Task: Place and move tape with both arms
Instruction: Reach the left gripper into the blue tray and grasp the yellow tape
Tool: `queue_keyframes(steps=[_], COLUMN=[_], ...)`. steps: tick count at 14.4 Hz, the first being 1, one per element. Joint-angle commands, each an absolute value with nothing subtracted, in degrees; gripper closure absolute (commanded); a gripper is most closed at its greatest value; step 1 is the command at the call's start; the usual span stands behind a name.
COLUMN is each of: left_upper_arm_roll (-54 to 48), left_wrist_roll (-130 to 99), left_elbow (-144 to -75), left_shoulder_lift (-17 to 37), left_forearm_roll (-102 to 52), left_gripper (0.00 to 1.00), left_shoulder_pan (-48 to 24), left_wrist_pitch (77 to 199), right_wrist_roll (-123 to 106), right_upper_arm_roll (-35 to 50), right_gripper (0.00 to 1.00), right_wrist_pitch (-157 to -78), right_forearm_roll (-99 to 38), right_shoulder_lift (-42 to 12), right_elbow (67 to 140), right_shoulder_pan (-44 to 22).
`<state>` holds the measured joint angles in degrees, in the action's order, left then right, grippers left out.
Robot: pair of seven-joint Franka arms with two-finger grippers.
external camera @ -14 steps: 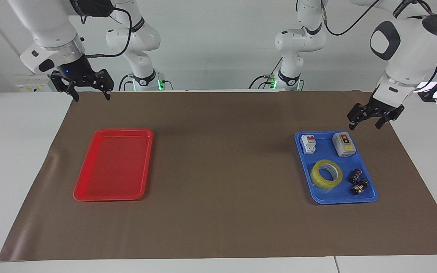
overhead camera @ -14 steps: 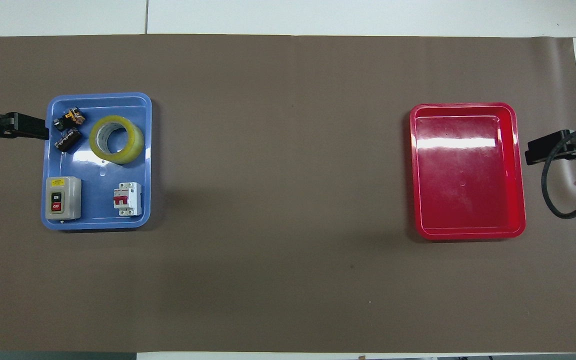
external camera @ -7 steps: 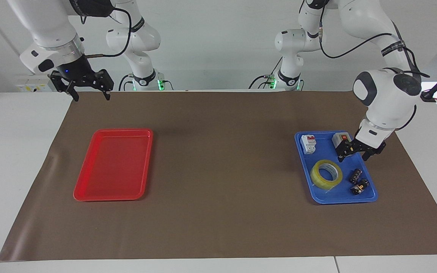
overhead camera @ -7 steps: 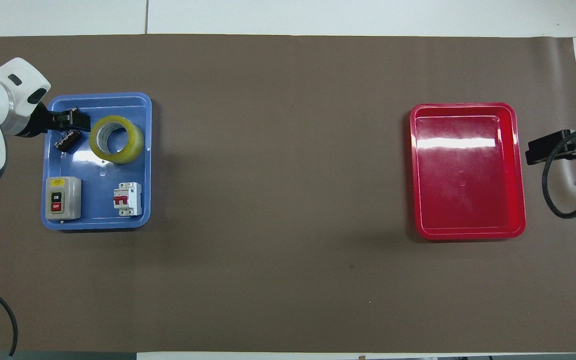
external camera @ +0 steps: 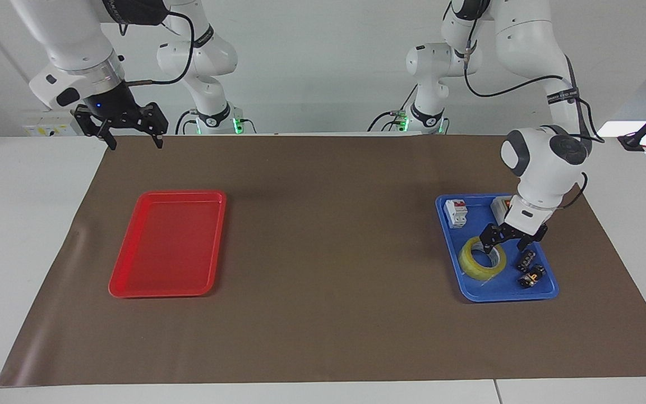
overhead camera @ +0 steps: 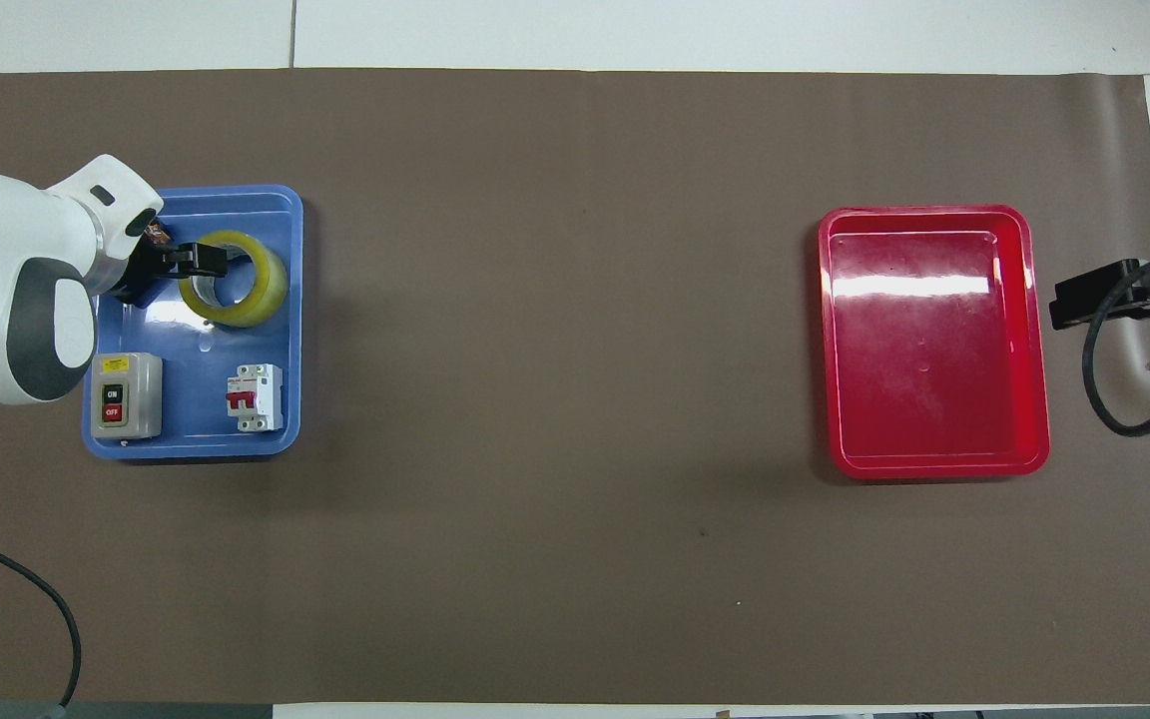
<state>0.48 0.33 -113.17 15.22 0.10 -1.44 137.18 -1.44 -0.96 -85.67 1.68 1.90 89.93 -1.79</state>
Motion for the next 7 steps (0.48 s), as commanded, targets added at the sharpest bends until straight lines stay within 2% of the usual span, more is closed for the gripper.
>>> queue_keyframes(steps=[1, 5, 6, 7], left_upper_arm_roll=[0.88, 0.88, 0.88, 0.88], left_wrist_roll=[0.00, -0.79, -0.79, -0.79], left_elbow=[-116.97, -117.86, -117.86, -117.86], left_shoulder_lift=[14.59, 16.26, 16.26, 16.26], left_forearm_roll=[-1.05, -0.97, -1.05, -1.05], left_gripper=[0.01, 0.10, 0.17, 0.36], left_shoulder_pan=[-1.49, -1.41, -1.32, -1.32], left_wrist_pitch=[141.23, 142.38, 142.30, 142.21], right_wrist_roll=[-2.20, -2.20, -2.20, -2.20], right_upper_arm_roll=[-0.53, -0.53, -0.53, -0.53], right_gripper=[0.00, 0.00, 0.00, 0.00], right_wrist_pitch=[-85.78, -85.69, -85.69, -85.78], right_forearm_roll=[1.93, 1.85, 1.85, 1.85], right_shoulder_lift=[2.37, 2.37, 2.37, 2.37], right_elbow=[90.35, 90.35, 90.35, 90.35], right_shoulder_pan=[-0.97, -0.97, -0.97, -0.97])
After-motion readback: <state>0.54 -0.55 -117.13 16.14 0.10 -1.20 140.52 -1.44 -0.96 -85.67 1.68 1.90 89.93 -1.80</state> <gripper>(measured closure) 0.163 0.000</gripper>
